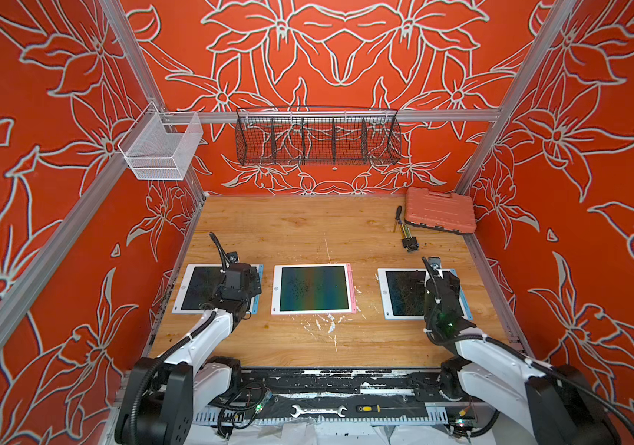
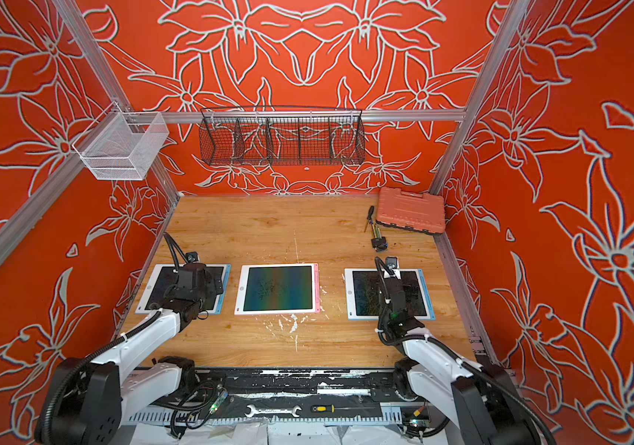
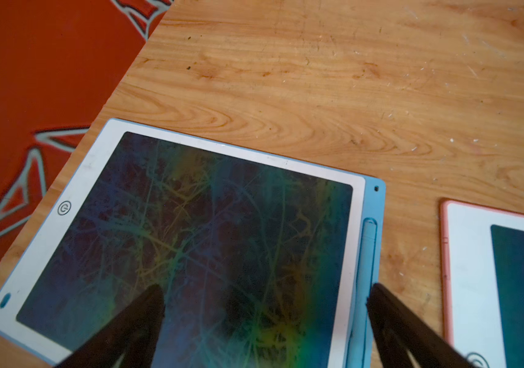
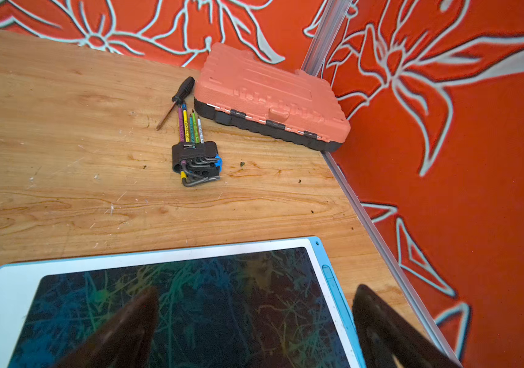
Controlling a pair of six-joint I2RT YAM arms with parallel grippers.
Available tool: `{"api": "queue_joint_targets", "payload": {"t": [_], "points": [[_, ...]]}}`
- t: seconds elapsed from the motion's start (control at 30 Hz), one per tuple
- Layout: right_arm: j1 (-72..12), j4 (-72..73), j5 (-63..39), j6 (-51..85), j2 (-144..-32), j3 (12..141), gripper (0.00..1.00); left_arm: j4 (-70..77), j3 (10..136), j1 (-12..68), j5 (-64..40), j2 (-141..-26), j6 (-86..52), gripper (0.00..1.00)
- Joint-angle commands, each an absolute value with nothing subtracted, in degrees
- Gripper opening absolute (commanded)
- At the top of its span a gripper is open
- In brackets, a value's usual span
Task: Place the stylus back onto the writing tablet
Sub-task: Reset both arms
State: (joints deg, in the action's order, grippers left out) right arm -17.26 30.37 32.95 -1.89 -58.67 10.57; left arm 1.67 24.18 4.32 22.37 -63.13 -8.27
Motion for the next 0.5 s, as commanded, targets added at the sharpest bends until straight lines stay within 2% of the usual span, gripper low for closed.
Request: {"api": "queue_joint_targets", "payload": {"t": [0.0,0.27,0.47], "points": [[-16.01,39.99,29.42,-3.85,-63.86,12.48,0.97,6.96,25.91,3.41,20.08,-65.07,-5.83,0.97],[-13.55,53.75,28.52,-5.51,-78.60,14.77,0.97,9.93,26.77,2.62,16.97,-67.70,-4.31,0.97],[-11.72,49.06,25.55,-3.54,-77.77,16.04,0.97,13.75,27.15,2.31,15.09,-69.91,-3.61,0.97]]}}
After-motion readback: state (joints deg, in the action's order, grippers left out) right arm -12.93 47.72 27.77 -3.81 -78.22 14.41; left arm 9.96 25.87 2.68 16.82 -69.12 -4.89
